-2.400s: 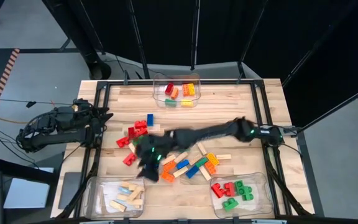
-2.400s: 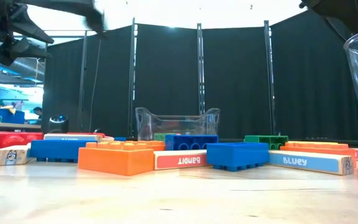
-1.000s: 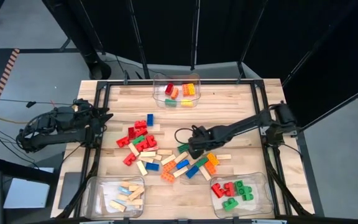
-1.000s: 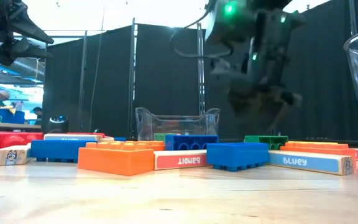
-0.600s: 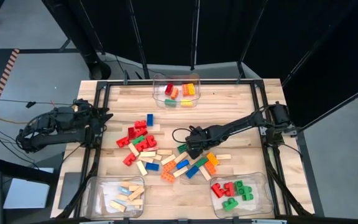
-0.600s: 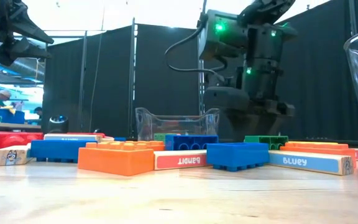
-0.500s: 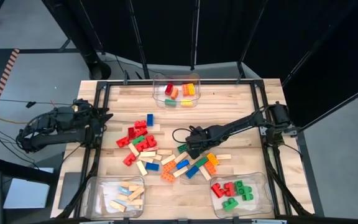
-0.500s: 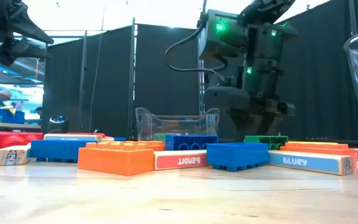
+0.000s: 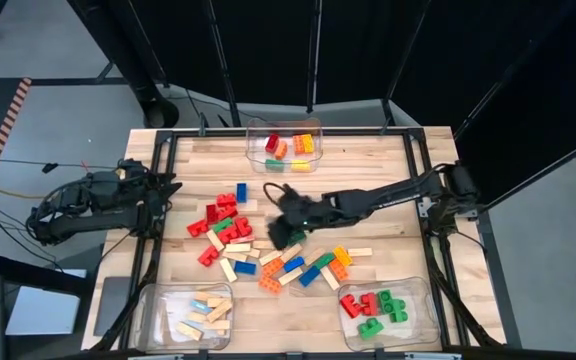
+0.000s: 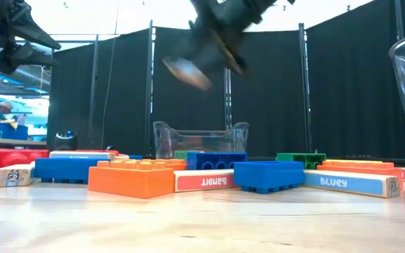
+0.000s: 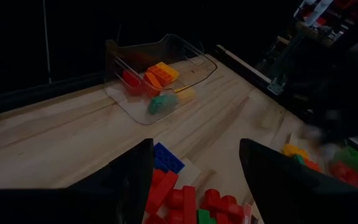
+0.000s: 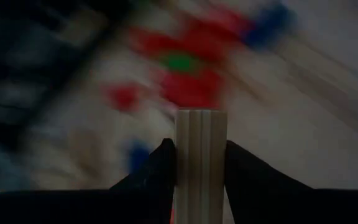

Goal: Sort blocks by size
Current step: Put the white block into the bottom left transparent bin, then put the 3-stud green game piece into the top center transparent bin

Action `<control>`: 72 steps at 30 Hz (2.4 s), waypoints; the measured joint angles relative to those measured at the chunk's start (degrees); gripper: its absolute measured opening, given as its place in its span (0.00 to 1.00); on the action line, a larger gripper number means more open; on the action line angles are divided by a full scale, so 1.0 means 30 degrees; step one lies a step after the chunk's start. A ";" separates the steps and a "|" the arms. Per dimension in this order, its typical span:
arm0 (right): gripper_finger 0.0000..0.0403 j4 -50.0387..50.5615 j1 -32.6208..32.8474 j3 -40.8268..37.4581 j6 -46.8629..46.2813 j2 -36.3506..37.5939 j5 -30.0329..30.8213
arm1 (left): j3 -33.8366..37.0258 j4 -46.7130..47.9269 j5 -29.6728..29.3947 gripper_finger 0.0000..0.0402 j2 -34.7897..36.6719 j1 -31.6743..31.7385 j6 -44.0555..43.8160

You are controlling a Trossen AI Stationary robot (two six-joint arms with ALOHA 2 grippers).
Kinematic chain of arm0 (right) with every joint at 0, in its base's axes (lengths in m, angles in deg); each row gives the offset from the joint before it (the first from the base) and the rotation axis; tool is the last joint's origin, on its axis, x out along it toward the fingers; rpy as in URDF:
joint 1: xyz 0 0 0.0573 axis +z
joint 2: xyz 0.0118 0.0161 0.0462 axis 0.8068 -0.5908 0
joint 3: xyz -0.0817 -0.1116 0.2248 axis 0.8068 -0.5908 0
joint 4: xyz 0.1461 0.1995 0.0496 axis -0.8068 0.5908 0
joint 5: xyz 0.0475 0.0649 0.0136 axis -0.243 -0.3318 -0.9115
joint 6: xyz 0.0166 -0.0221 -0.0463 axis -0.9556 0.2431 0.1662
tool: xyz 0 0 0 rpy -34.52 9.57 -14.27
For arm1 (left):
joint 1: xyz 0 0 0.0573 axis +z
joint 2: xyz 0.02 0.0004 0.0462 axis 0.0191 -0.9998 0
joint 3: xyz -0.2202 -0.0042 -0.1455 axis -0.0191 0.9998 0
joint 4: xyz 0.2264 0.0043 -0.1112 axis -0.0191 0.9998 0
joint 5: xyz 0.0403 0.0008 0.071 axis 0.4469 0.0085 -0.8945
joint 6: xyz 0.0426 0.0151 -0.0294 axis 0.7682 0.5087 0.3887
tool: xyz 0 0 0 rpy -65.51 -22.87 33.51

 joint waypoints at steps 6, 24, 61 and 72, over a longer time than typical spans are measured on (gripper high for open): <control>0.29 -0.4315 0.0356 0.3764 0.4161 -0.2810 -0.2008 | 0.0000 0.0000 -0.0007 0.61 0.0000 -0.0003 0.0000; 0.29 -0.4455 0.1318 1.6697 0.6571 -1.2651 -1.1963 | 0.0000 -0.0006 -0.0007 0.61 -0.0007 -0.0002 -0.0051; 0.52 2.2128 -0.0135 1.4896 1.9063 -0.7612 -0.5317 | 0.0000 0.0029 -0.0007 0.61 -0.0007 -0.0007 -0.0029; 0.68 1.8516 -0.0673 0.9637 2.0684 -0.7676 -0.4966 | 0.0000 0.0029 -0.0007 0.61 -0.0007 0.0000 0.0015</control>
